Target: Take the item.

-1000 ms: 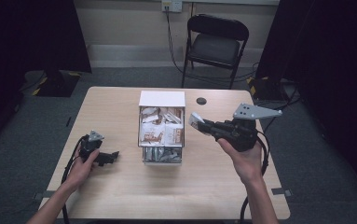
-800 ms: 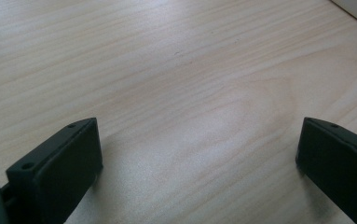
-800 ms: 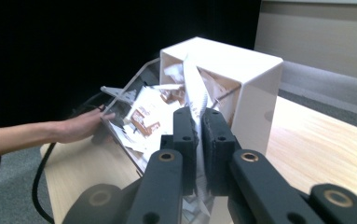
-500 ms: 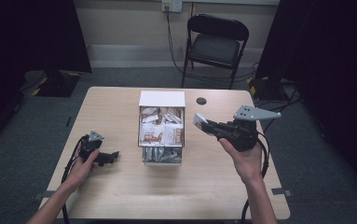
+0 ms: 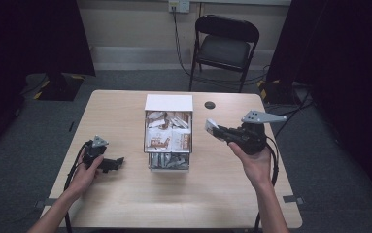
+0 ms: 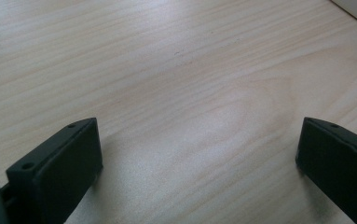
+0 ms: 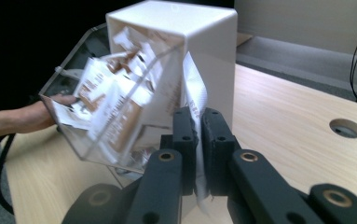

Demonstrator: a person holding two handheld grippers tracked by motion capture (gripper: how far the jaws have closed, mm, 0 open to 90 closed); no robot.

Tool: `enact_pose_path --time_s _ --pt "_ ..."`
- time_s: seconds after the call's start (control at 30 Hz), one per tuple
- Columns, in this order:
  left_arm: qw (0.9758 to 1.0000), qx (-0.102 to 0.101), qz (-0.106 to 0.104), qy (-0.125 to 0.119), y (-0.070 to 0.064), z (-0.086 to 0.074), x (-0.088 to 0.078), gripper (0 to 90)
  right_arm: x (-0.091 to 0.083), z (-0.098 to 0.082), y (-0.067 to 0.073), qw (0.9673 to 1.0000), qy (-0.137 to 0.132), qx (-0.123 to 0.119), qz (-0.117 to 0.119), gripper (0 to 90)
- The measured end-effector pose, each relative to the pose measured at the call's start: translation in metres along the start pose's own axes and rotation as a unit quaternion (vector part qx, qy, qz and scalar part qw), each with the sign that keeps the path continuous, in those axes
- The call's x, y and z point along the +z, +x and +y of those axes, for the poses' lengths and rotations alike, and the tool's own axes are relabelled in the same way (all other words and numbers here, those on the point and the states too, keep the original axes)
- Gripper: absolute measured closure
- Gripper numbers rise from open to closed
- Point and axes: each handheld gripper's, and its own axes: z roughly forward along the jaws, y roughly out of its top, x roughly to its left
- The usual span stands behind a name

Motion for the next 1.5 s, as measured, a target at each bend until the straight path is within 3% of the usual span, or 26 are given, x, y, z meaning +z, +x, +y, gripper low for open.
enact_pose_path --time_s 0.43,1.0,1.13,1.43,1.5 --pt "1.0 0.0 0.0 0.0 0.0 0.0 0.0 0.0 0.024 -0.022 -0.023 0.9993 0.032 0.016 -0.012 85.4" --pt "1.0 -0.001 0.0 0.0 0.0 0.0 0.0 0.0 0.048 -0.042 -0.037 0.9977 0.06 0.027 -0.015 85.3" --pt "1.0 0.0 0.001 0.0 0.0 0.0 0.0 0.0 0.059 -0.047 -0.038 0.9967 0.076 0.023 -0.013 85.3" --pt "1.0 0.0 0.0 0.0 0.0 0.0 0.0 0.0 0.085 -0.078 -0.056 0.9933 0.101 0.056 -0.004 85.3" --pt "1.0 0.0 0.001 0.0 0.0 0.0 0.0 0.0 0.091 -0.085 -0.058 0.9915 0.118 0.055 -0.009 85.3"
